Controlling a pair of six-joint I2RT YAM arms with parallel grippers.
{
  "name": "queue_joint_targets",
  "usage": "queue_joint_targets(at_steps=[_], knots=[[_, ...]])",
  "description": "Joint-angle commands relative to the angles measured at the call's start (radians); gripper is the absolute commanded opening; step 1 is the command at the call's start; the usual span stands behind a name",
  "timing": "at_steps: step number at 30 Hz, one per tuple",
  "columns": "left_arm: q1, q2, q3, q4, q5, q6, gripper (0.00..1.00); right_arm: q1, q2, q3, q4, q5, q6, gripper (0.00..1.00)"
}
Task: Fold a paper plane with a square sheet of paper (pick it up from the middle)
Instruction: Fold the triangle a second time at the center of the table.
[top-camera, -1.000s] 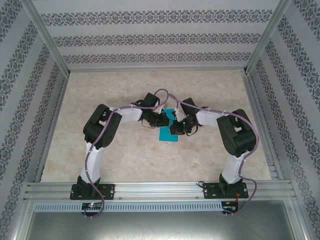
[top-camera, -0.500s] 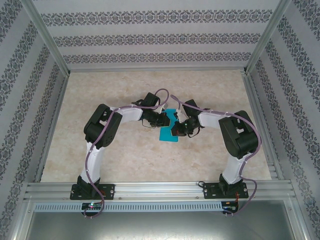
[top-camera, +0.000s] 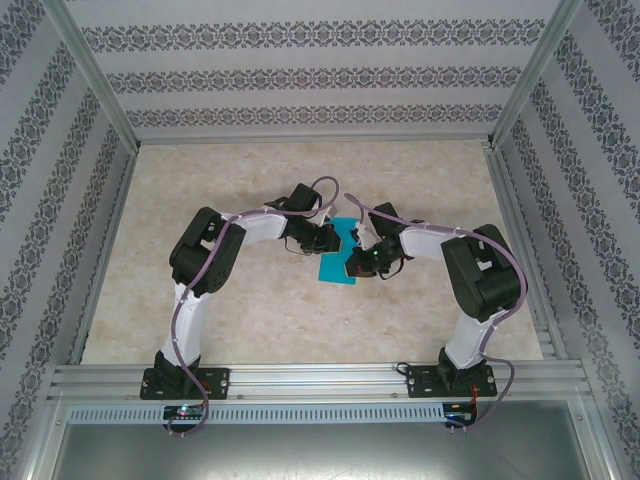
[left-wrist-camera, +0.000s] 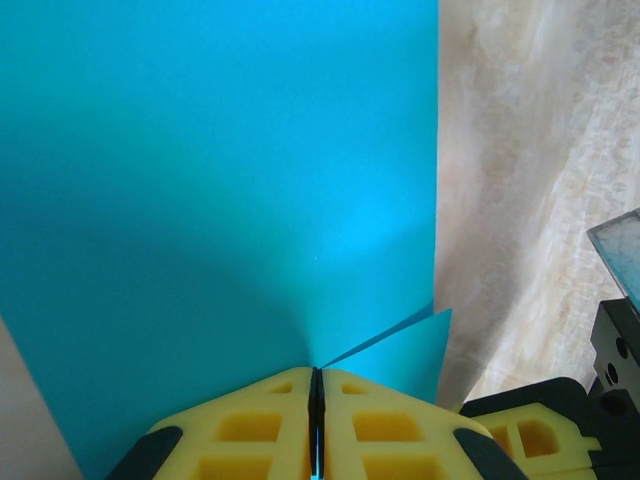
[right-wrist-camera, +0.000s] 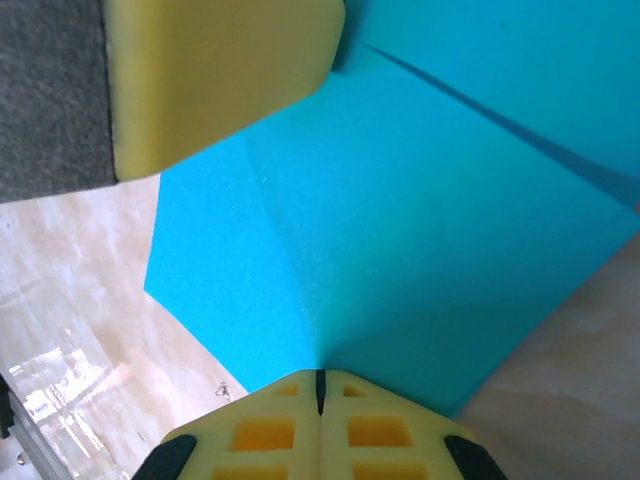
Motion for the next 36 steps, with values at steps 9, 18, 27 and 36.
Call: queue_joint_targets(at_steps=[9,18,27,36], knots=[[0.020,0.106,-0.034,-0.110,-0.162,0.046,0.13,-0.009,-0.046,-0.052,-0.093,0.014,-0.026,0.02],[0.021,0.111,-0.033,-0.110,-0.158,0.048,0.13,0.005,-0.116,-0.047,-0.098,0.027,0.016,0.02],[0.020,0.107,-0.037,-0.108,-0.152,0.051,0.13,0.089,-0.095,0.015,-0.070,0.028,0.063,0.02],[0.021,0.101,-0.053,-0.108,-0.153,0.060,0.13,0.076,-0.010,0.045,-0.109,0.120,0.017,0.02]])
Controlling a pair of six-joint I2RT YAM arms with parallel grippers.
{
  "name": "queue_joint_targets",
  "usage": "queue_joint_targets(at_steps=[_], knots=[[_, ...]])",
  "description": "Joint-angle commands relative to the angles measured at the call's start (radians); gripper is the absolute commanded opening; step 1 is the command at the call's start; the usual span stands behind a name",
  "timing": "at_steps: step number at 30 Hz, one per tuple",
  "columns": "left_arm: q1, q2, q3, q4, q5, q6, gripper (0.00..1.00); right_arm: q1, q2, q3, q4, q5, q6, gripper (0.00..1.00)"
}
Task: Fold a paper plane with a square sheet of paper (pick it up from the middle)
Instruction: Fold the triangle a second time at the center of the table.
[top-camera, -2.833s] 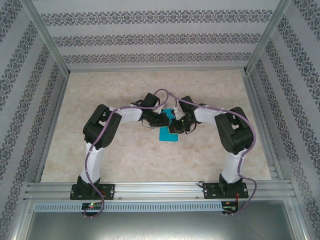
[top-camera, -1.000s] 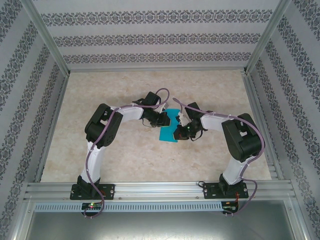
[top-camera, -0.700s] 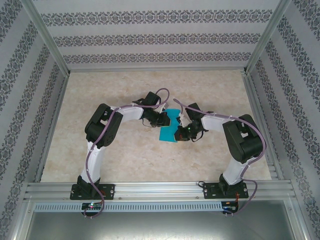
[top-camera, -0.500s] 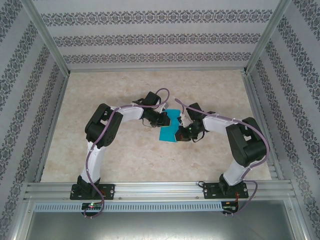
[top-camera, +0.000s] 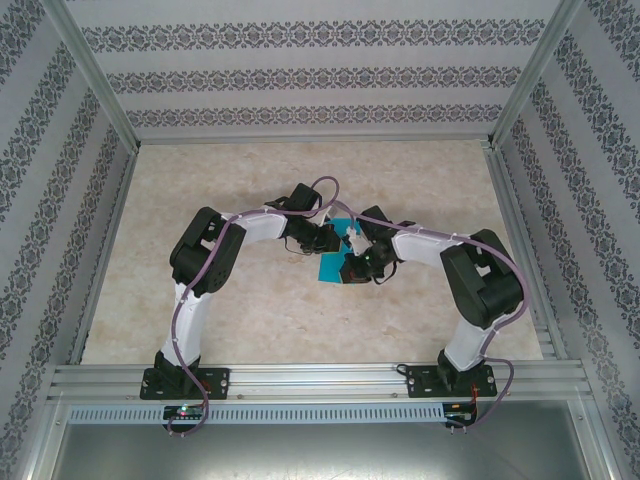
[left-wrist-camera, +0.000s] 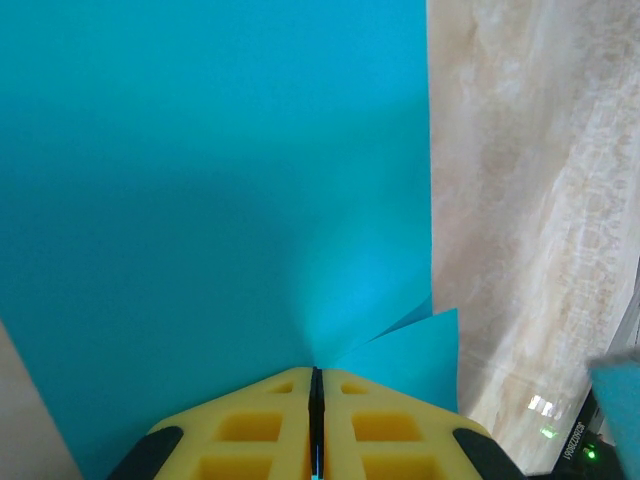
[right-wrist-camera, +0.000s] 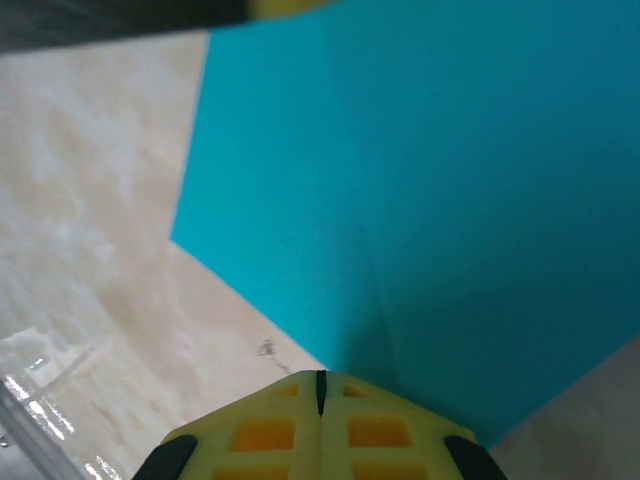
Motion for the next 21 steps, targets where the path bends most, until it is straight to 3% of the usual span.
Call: queue_joint_targets(at_steps=[1,21], knots=[[0.021,0.097,-0.055,-0.103,-0.156,0.054,0.13,-0.014,0.018,0.024,-0.032,0.051,-0.027,0.02],[0.021,0.108,-0.060,-0.097,-0.150,0.058,0.13,-0.079,-0.027,-0.008,-0.009,-0.011,-0.018,0.02]])
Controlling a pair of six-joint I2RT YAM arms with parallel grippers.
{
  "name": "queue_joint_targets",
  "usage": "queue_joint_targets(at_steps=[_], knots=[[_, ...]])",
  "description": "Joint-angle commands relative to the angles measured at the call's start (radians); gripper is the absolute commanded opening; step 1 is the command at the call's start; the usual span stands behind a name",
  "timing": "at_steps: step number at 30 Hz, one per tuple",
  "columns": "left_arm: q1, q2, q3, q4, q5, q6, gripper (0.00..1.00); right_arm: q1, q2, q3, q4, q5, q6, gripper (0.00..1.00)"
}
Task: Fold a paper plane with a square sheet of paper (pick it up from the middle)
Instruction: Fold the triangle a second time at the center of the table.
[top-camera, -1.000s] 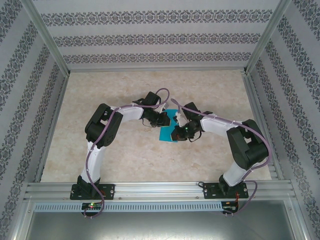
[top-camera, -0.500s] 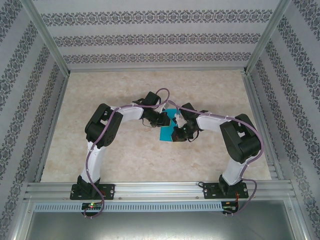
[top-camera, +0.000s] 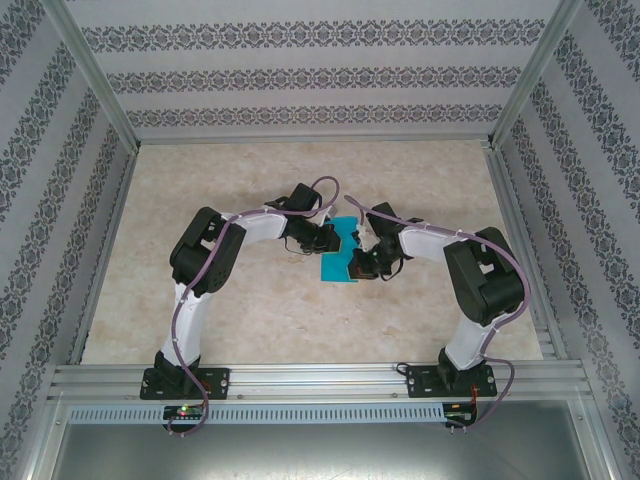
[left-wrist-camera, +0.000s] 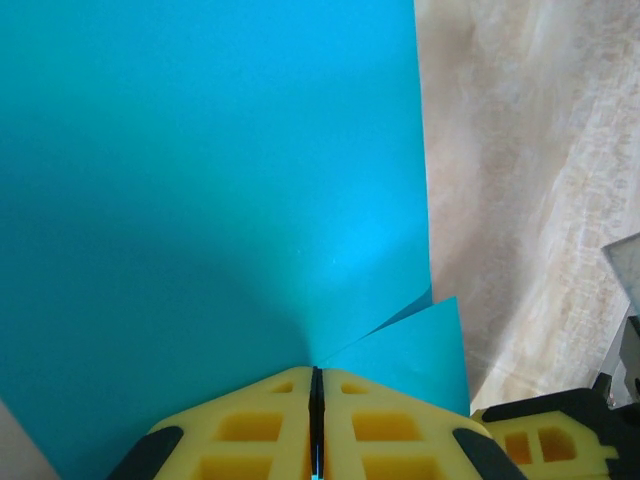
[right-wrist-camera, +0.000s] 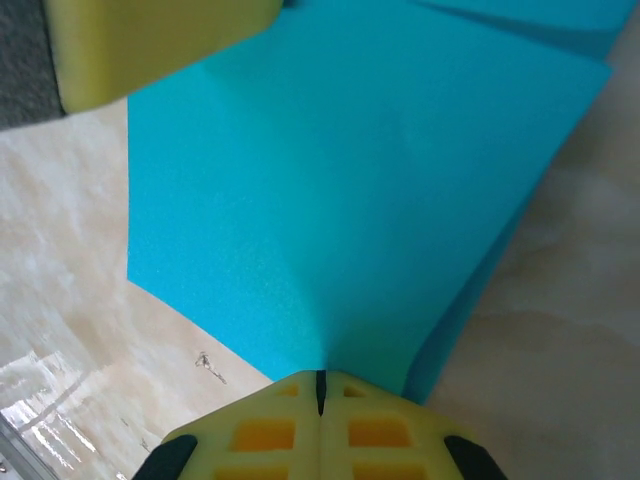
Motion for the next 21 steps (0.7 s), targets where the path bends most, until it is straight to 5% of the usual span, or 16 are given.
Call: queue_joint_targets(at_steps=[1,21], knots=[[0.021,0.109,-0.059,-0.099,-0.151,0.054,0.13,-0.007,-0.026,-0.009,-0.004,-0.011,-0.016,0.02],[0.021,0.109,-0.054,-0.109,-0.149,0.060,0.13,-0.006,-0.046,0.005,-0.080,0.146,-0.058,0.02]])
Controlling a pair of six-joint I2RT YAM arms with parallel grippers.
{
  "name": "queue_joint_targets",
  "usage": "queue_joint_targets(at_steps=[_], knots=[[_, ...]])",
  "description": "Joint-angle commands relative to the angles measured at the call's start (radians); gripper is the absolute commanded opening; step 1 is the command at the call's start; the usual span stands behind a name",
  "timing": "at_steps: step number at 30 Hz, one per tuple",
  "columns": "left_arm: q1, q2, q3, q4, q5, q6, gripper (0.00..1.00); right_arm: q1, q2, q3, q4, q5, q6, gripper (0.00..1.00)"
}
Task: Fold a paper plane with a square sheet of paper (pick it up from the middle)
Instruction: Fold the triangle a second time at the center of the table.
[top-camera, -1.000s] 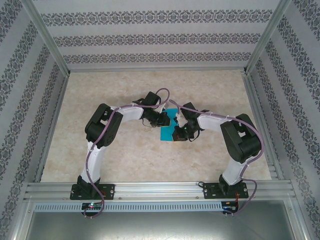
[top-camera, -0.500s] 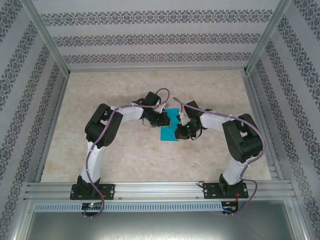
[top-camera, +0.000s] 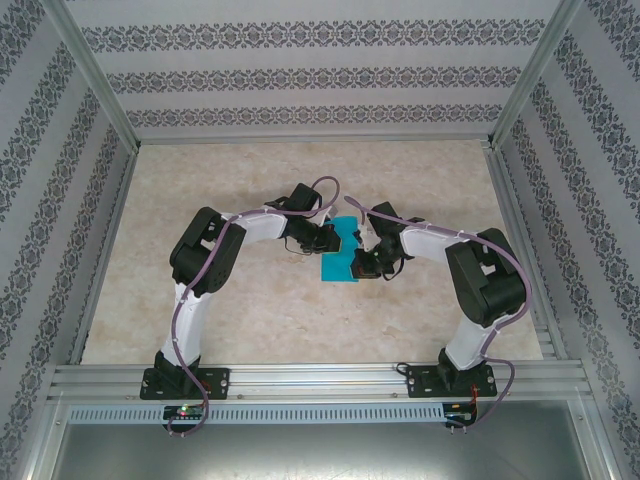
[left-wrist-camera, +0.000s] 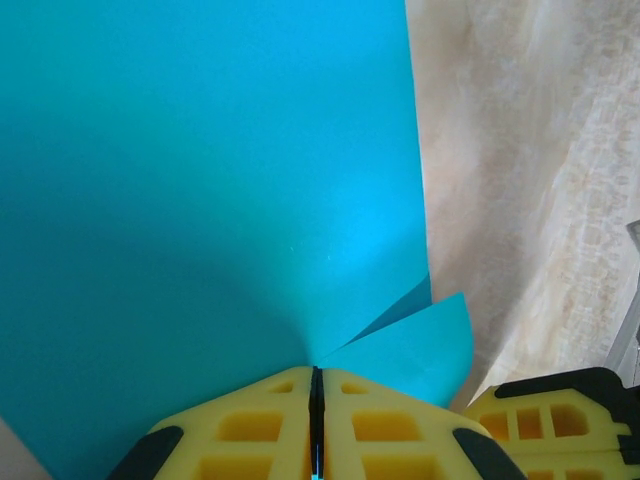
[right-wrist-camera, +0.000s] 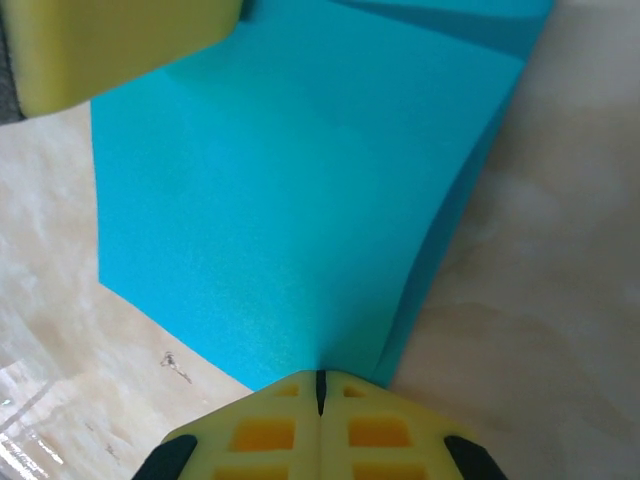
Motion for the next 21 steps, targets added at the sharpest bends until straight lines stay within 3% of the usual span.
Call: queue_joint_targets(at_steps=[1,8,14,17,21], knots=[[0.021,0.110,-0.054,-0.111,-0.150,0.049,0.13,-0.004,-0.039,0.006,-0.061,0.084,-0.026,0.02],[0.021,0.111,-0.045,-0.113,-0.146,0.048,0.13,0.021,-0.075,0.012,-0.048,0.046,-0.014,0.03],[0.020,0.106,-0.043,-0.113,-0.139,0.050,0.13,0.027,-0.112,0.001,0.008,-0.023,0.034,0.15],[0.021,0.103,-0.045,-0.106,-0.131,0.046,0.13,0.025,-0.087,0.006,0.005,-0.003,0.040,0.26],[0.021,0.098,-0.047,-0.103,-0.128,0.044,0.13,-0.002,-0.085,-0.011,0.030,-0.010,0.064,0.30]])
